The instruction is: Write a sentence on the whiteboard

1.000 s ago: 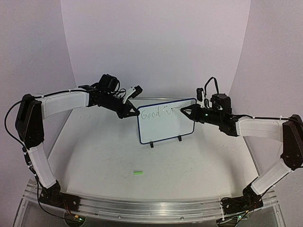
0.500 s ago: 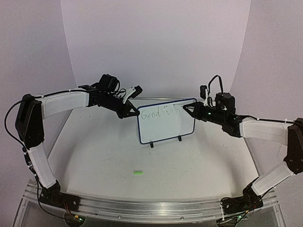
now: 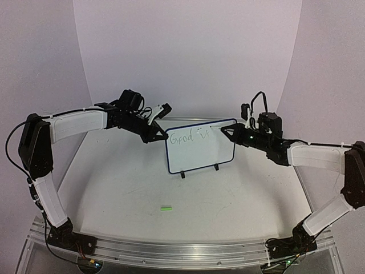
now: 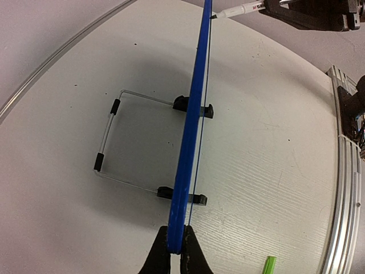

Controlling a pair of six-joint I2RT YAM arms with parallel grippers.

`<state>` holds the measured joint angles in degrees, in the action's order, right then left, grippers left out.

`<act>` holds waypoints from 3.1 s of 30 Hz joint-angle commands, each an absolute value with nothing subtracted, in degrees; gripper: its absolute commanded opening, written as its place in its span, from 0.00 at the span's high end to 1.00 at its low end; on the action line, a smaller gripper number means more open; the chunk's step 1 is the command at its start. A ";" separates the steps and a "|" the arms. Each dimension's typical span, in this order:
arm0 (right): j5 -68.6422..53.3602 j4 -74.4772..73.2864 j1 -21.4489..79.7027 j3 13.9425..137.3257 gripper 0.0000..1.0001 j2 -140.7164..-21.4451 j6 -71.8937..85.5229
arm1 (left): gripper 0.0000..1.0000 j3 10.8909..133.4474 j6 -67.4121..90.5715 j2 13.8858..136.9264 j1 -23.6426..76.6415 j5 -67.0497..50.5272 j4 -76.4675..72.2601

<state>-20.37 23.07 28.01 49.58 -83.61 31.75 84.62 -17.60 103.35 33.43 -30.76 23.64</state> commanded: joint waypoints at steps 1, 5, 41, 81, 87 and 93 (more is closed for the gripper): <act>-19.16 24.69 27.88 51.94 1.00 -85.10 31.53 | 1.00 84.02 -19.97 103.18 33.13 -25.31 25.51; -18.27 24.60 27.86 51.38 1.00 -85.10 31.64 | 1.00 83.98 -19.97 103.18 33.13 -25.36 25.49; -18.51 24.35 27.88 50.56 1.00 -84.23 31.99 | 1.00 84.00 -20.08 102.92 33.13 -25.09 25.58; -16.26 23.29 27.86 47.13 1.00 -85.16 32.21 | 1.00 84.02 -20.05 102.69 33.13 -25.31 25.61; -17.56 23.29 27.87 48.17 1.00 -86.76 32.17 | 1.00 83.98 -20.08 102.55 33.13 -25.29 25.64; -17.72 23.29 27.88 48.44 1.00 -87.18 32.25 | 1.00 84.01 -20.08 102.40 33.13 -25.28 25.59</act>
